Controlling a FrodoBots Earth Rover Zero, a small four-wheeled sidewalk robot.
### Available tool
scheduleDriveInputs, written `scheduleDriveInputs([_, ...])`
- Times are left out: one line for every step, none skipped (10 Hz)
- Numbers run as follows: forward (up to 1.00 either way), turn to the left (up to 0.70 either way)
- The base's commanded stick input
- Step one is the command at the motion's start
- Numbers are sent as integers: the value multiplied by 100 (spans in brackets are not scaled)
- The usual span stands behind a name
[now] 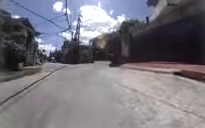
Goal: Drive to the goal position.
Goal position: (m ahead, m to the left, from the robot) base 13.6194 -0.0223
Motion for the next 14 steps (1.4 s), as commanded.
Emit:
scheduleDriveInputs([100, 7])
scheduleDriveInputs([100, 4])
scheduleDriveInputs([100, 5])
scheduleDriveInputs([100, 5])
scheduleDriveInputs([100, -28])
scheduleDriveInputs([100, -40])
scheduleDriveInputs([100, -40])
scheduleDriveInputs([100, -40])
scheduleDriveInputs([100, -40])
scheduleDriveInputs([100, 3])
scheduleDriveInputs([100, 8])
scheduleDriveInputs([100, 12])
scheduleDriveInputs([100, 15])
scheduleDriveInputs([100, 17])
